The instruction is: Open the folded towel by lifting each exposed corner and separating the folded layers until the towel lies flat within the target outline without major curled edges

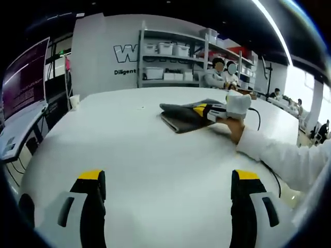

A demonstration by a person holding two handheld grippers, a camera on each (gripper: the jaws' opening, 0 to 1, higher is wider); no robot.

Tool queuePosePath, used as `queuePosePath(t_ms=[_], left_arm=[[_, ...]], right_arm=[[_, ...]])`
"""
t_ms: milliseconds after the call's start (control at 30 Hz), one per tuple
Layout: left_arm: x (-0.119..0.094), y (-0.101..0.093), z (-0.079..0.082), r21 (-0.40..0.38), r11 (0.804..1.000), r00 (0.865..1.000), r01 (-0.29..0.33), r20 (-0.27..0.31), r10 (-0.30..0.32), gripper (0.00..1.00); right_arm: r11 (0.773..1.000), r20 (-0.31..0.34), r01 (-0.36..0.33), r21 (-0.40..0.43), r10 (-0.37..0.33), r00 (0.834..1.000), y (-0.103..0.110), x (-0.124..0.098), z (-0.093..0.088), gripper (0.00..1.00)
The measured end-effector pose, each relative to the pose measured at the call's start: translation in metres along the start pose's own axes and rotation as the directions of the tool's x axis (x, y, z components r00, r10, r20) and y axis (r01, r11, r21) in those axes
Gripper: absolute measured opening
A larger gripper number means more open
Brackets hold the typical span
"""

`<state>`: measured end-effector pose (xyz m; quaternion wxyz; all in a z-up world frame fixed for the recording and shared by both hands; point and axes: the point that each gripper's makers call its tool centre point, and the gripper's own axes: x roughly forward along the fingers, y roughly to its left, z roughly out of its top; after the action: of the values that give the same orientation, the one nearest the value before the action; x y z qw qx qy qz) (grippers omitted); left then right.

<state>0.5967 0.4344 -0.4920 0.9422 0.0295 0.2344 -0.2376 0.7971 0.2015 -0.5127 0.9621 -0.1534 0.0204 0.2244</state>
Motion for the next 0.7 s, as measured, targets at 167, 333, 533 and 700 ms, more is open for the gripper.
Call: queuePosePath(t_ms=[167, 333, 533, 700], left_arm=[[0.0, 0.0, -0.001, -0.001, 1.0, 1.0, 0.001, -0.003, -0.001, 0.99], [-0.001, -0.001, -0.002, -0.001, 1.0, 1.0, -0.002, -0.002, 0.002, 0.99], [-0.002, -0.003, -0.003, 0.0, 1.0, 1.0, -0.002, -0.003, 0.002, 0.99], [-0.002, -0.003, -0.004, -0.001, 1.0, 1.0, -0.004, -0.004, 0.004, 0.99]], right_arm=[[0.999, -0.001, 0.033, 0.02, -0.033, 0.999, -0.013, -0.004, -0.004, 0.0], [0.997, -0.003, 0.063, 0.037, -0.063, 0.998, -0.026, -0.008, -0.007, 0.0], [0.994, -0.004, 0.094, 0.056, -0.094, 0.996, -0.039, -0.015, -0.011, 0.0], [0.991, -0.006, 0.114, 0.067, -0.114, 0.993, -0.047, -0.019, -0.014, 0.0]])
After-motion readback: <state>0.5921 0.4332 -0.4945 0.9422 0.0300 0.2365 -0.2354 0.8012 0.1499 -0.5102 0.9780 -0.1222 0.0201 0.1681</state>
